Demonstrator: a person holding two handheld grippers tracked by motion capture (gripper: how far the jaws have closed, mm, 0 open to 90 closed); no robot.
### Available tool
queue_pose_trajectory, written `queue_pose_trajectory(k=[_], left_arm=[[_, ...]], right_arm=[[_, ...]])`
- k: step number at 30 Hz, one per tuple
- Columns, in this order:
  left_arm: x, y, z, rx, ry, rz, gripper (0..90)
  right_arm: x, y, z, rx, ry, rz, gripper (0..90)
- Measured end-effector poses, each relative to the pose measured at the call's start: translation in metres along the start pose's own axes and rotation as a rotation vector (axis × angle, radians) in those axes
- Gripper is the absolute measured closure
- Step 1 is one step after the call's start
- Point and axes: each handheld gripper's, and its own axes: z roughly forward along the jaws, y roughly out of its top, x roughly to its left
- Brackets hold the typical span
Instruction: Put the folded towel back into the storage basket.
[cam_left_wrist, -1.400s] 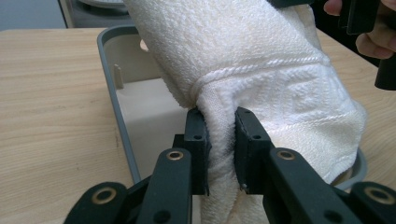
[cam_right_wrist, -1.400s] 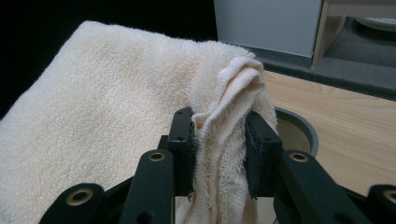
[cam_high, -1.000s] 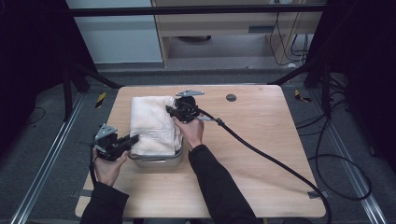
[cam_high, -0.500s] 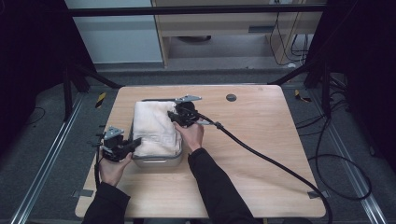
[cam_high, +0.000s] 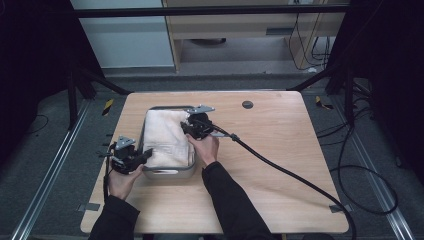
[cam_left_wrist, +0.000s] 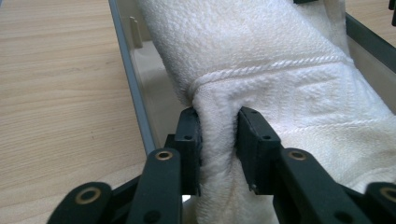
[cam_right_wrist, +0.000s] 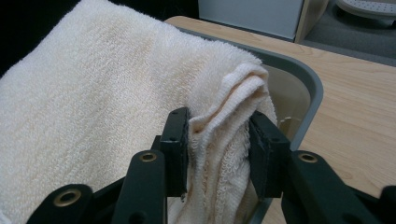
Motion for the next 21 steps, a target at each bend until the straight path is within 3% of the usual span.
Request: queue_pose_trajectory(k=[5, 11, 21], left_arm=[[0.000, 0.001, -0.003, -0.015, 0.013, -0.002, 62.5], [0.000, 0.004, -0.016, -0.080, 0.007, -0.007, 59.4], [-0.009, 0.006, -0.030, -0.132, -0.014, 0.027, 53.7]], right_arm=[[-0.001, -0.002, -0.001, -0.002, -0.001, -0.010, 60.0], [-0.003, -0.002, -0.004, -0.023, -0.016, -0.040, 57.2], [-0.012, -0.001, -0.037, -0.082, -0.017, -0.049, 43.7]])
